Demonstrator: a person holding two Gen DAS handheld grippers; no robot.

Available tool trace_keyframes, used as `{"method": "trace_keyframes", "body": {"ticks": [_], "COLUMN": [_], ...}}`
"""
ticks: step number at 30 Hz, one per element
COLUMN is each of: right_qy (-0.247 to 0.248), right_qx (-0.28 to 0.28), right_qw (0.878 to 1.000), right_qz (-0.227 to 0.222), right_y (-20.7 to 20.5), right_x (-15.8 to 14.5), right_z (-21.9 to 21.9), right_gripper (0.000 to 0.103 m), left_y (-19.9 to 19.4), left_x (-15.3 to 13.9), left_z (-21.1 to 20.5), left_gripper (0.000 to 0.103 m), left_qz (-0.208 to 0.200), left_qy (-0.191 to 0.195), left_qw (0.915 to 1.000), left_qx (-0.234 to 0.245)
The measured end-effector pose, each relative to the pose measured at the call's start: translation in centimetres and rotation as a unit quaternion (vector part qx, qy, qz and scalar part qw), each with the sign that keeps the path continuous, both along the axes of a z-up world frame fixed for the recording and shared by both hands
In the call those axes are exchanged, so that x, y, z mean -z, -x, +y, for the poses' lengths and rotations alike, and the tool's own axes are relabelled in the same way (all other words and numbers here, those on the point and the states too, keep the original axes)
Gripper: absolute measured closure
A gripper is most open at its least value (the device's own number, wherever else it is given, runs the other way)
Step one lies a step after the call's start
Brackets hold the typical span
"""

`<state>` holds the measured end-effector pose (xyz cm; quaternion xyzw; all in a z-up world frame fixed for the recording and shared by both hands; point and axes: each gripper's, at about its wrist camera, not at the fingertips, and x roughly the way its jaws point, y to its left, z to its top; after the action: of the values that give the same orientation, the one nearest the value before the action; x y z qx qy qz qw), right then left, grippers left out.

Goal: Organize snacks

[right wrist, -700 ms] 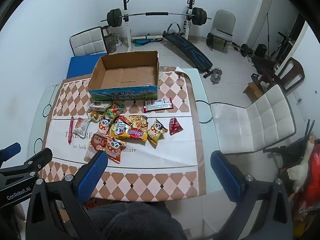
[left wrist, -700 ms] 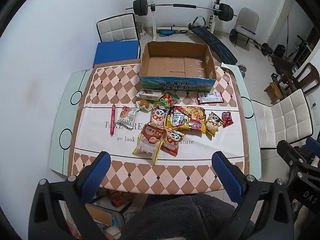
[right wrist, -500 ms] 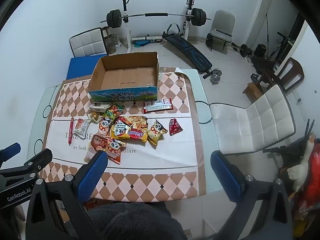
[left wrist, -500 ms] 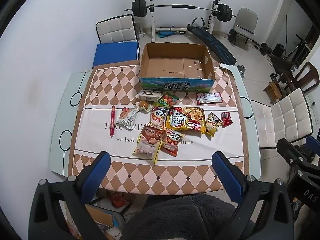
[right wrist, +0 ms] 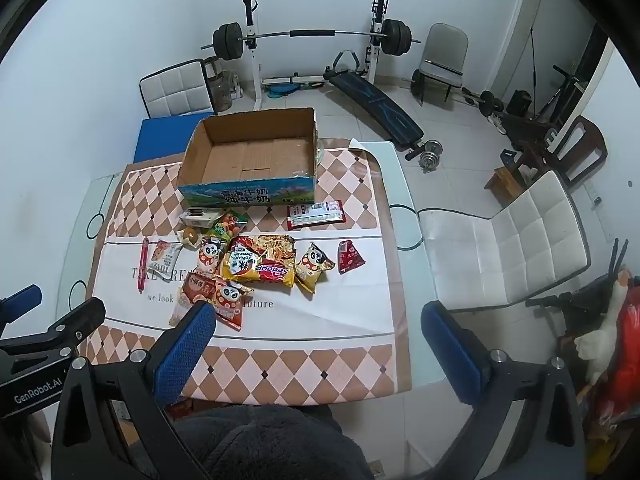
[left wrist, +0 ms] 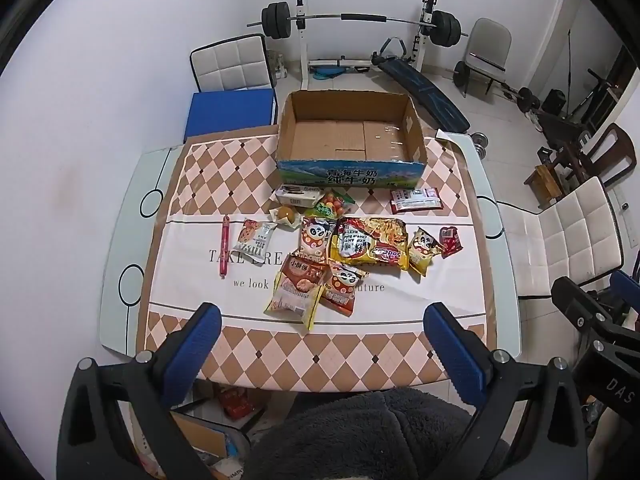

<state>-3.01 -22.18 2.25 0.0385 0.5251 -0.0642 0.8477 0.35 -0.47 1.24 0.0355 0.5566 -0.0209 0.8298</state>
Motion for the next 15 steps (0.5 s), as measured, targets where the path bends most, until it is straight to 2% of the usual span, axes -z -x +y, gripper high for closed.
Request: {"method": "trace_keyframes", "body": {"ticks": [15], "right_qy": [-0.001], "right_qx": [0.001], "right_qw": [1.0], "right_qz": [-0.003], "right_y": [-0.1], "right_x": [-0.44], "right_z": [-0.15], "right_gripper": [0.0], "left_y": [0.03], "left_x": [-0.66], "left_z": [-0.2], "left_gripper": [0.0], "left_qz": [-0.007], "left_qy": [0.004], "left_qw": [1.0], "left_qx": [0.001]}}
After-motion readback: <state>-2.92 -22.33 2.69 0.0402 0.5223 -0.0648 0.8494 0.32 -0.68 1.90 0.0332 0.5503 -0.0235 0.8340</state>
